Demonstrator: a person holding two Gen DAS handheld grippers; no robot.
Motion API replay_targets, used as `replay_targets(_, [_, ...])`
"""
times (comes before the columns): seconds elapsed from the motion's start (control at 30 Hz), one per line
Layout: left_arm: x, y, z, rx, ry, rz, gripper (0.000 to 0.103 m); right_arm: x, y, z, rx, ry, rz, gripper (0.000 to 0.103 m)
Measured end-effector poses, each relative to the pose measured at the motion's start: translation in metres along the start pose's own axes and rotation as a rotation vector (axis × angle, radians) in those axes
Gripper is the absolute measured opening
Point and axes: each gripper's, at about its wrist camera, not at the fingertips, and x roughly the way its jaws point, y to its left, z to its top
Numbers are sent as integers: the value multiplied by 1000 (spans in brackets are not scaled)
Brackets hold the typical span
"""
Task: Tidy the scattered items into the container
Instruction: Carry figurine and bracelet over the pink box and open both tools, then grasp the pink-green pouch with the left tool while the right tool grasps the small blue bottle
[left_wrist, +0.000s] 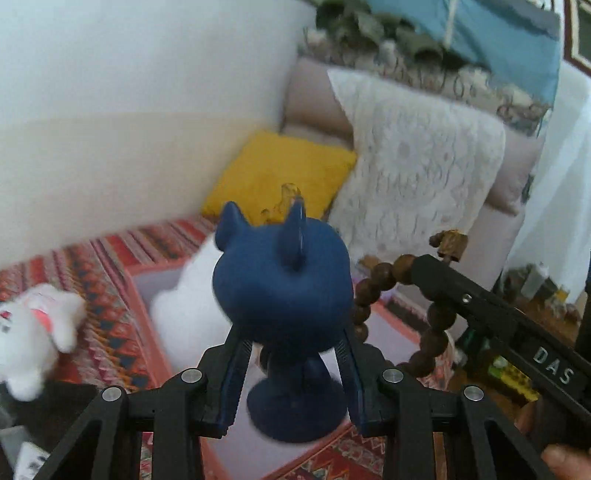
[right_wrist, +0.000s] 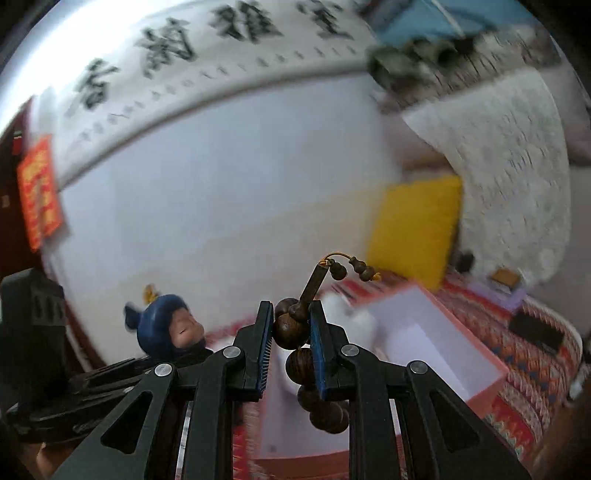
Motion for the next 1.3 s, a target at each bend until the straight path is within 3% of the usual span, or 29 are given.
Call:
replay_targets(0.1, [29, 4, -2, 9, 54, 49, 45, 44, -25, -7, 9, 117, -30, 21])
replay_targets(0.13, [27, 6, -3, 0, 45, 58, 57, 62, -33, -11, 22, 172, -32, 23])
replay_targets(0.2, [24, 12, -4, -17, 27, 75, 73, 88, -48, -19, 80, 253, -65, 48])
replay_targets(0.23, [22, 14, -4, -26, 18, 83, 83, 94, -56, -23, 108, 274, -98, 69])
replay_targets(0.27, [20, 17, -5, -35, 9, 92, 87, 99, -63, -26, 131, 288, -124, 74])
replay_targets(0.5, [-3, 39, -11, -105, -22, 161, 90, 80, -55, -24, 149, 195, -107, 77])
replay_targets(0.77, [-83, 70, -52, -138, -47, 301, 91, 67, 23, -42, 40, 183, 27, 83])
replay_targets(0.83, [-107, 83, -65, -138, -49, 352, 94, 66, 45, -48, 16, 189, 59, 86])
replay_targets(0.97, [-174, 124, -111, -159, -38, 535, 98, 66, 96, -65, -30, 232, 153, 90])
replay_targets(1.13, [-251, 201, -179, -336, -29, 819, 98, 71, 162, -94, -113, 310, 255, 90])
replay_targets(1.2, [-269, 245, -210, -486, -14, 852, 98, 72, 188, -108, -154, 334, 271, 90])
replay_targets(1.3, [-275, 304, -247, -697, -12, 842, 98, 84, 214, -131, -203, 383, 299, 90])
